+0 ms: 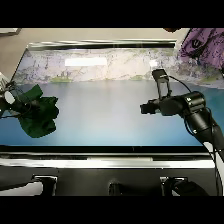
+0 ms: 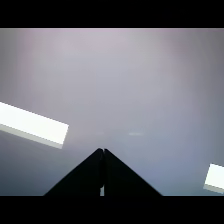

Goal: Fold the clothes and pants, and hang the long-sleeved shirts on hangers.

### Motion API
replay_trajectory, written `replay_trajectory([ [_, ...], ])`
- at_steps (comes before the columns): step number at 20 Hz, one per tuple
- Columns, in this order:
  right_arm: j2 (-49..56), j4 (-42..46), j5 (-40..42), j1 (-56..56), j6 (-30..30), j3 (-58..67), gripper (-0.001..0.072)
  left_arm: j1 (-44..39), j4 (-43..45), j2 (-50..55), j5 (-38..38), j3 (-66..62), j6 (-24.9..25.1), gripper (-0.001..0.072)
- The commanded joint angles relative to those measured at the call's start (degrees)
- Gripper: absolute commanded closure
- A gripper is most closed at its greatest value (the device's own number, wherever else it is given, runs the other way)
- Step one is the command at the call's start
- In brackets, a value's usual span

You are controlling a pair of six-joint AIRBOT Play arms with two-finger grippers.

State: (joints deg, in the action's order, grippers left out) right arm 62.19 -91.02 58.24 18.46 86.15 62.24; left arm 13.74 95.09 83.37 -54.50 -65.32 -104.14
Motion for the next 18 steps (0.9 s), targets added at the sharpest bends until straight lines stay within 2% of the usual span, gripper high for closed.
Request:
replay_trajectory([
  [1, -0.04, 0.04, 2.75, 0.07, -0.04, 0.04, 0.0677, 1.22, 0.2, 5.79, 7.8, 0.92, -0.55, -0.0013],
  [3, -0.04, 0.04, 3.48, 0.07, -0.02, 0.04, 0.0677, 1.18, -2.03, 7.8, 8.28, 0.76, -0.94, -0.0002],
  [4, -0.04, 0.04, 3.39, 0.07, -0.02, 0.04, 0.0677, 1.18, -4.92, 7.8, 7.87, 0.76, -0.9, 0.0279],
  [5, -0.04, 0.04, 3.32, 0.07, -0.04, 0.07, 0.0677, 1.07, -8.22, 7.34, 7.28, 0.66, -0.76, 0.069],
  [6, -0.07, 0.04, 3.5, 0.07, -0.04, 0.07, 0.0677, 0.57, -11.78, 6.88, 6.67, 0.11, 1.53, 0.0692],
  [8, -0.46, 0.04, 6.54, 0.07, 0.0, 0.07, 0.0675, -2.51, -20.9, 5.07, 4.28, -1.46, 10.91, 0.0692],
  [9, -0.96, 0.31, 8.59, 0.07, 0.02, 0.07, 0.0675, -4.81, -24.37, 3.87, 3.04, -2.03, 12.9, 0.0692],
  [11, -2.75, 2.01, 12.41, -0.11, 0.02, 0.07, 0.0673, -11.41, -31.95, 0.98, 1.79, -2.32, 12.87, 0.0692],
  [13, -5.09, 5.49, 15.15, -0.09, 0.22, 0.07, 0.062, -19.47, -39.6, -0.61, 1.6, -2.34, 12.59, 0.0693],
  [14, -6.4, 8.04, 16.5, -0.09, 0.48, 0.07, 0.0618, -24.5, -43.06, -0.63, 2.1, -2.38, 11.96, 0.0693],
  [16, -8.74, 11.82, 18.86, -0.11, 2.16, 0.04, 0.0618, -35.01, -45.03, 0.26, 6.34, -2.36, 7.23, 0.0694],
  [18, -10.32, 13.84, 20.41, -0.11, 2.99, -0.07, 0.0608, -44.96, -45.03, 2.45, 13.68, -2.38, 1.53, 0.0694],
])
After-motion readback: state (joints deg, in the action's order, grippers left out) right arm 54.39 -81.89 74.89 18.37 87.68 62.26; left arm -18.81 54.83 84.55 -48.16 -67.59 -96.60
